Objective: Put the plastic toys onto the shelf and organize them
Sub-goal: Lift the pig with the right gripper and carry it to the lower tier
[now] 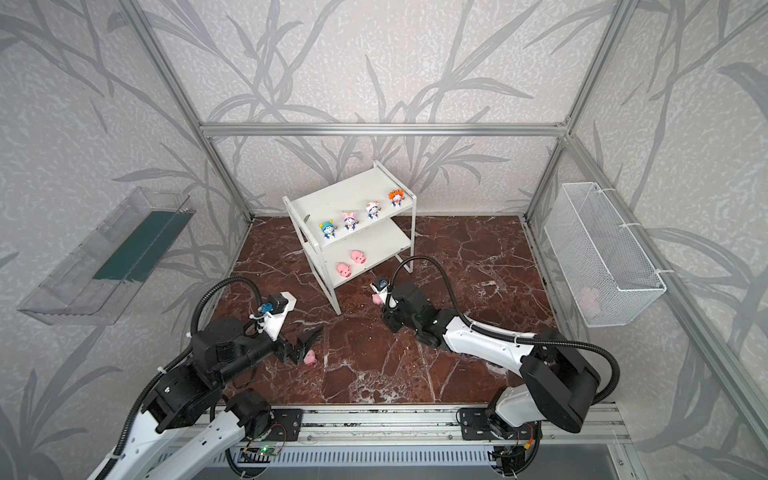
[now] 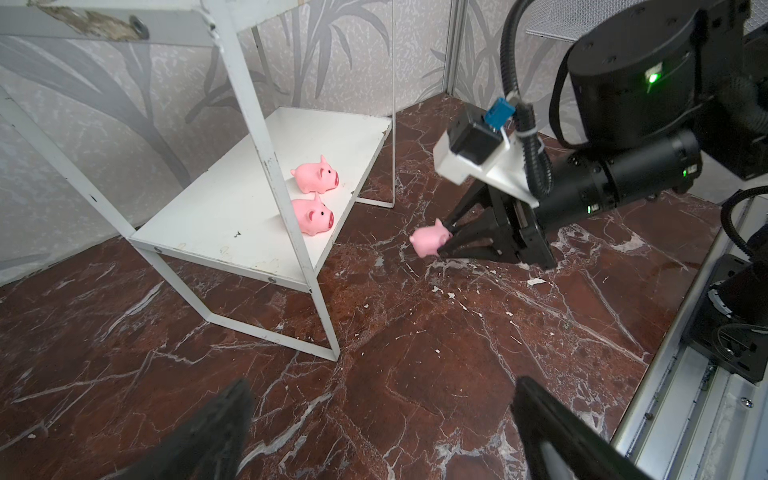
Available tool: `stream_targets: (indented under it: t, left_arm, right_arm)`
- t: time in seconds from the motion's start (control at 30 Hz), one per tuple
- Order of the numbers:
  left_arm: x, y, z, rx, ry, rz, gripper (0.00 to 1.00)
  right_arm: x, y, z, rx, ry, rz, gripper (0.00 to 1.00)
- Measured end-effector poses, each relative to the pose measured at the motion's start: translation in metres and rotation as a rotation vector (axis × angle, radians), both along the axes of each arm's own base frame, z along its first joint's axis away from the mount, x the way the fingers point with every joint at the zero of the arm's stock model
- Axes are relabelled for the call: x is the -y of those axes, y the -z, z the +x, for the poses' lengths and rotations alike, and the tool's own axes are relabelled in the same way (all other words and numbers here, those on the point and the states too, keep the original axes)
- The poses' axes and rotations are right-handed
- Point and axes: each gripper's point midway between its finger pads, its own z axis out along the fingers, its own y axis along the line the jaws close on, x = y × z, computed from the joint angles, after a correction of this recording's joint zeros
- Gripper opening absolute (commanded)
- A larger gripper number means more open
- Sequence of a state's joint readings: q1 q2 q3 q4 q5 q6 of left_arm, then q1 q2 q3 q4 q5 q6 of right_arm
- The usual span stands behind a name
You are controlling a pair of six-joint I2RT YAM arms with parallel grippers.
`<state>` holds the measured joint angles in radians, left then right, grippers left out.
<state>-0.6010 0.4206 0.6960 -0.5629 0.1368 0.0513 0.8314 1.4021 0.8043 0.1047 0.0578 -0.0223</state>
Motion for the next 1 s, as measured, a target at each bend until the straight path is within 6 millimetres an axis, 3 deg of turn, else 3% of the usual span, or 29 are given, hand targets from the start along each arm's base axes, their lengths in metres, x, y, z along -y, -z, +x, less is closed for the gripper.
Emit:
stream_targets:
  t: [0.2, 0.43, 0.7, 1.0]
  left_arm:
    - [0.001, 0.000, 0.000, -0.001, 0.005, -0.002, 0.99]
    - [0.002, 0.000, -0.001, -0.002, 0.010, -0.003, 0.99]
    - [0.002, 0.000, -0.001, -0.003, 0.012, -0.004, 0.99]
    - [0.002, 0.000, -0.001, -0.003, 0.011, -0.004, 0.99]
  right_arm:
    - [0.005, -0.049, 0.028, 0.075, 0.064, 0.075, 0.26]
    - [0.002, -0.075, 0.059, 0.109, 0.128, 0.119, 0.26]
    - [-0.004, -0.066, 0.091, 0.083, 0.207, 0.124, 0.27]
    - [-0.008, -0.052, 0.110, 0.053, 0.269, 0.137, 0.27]
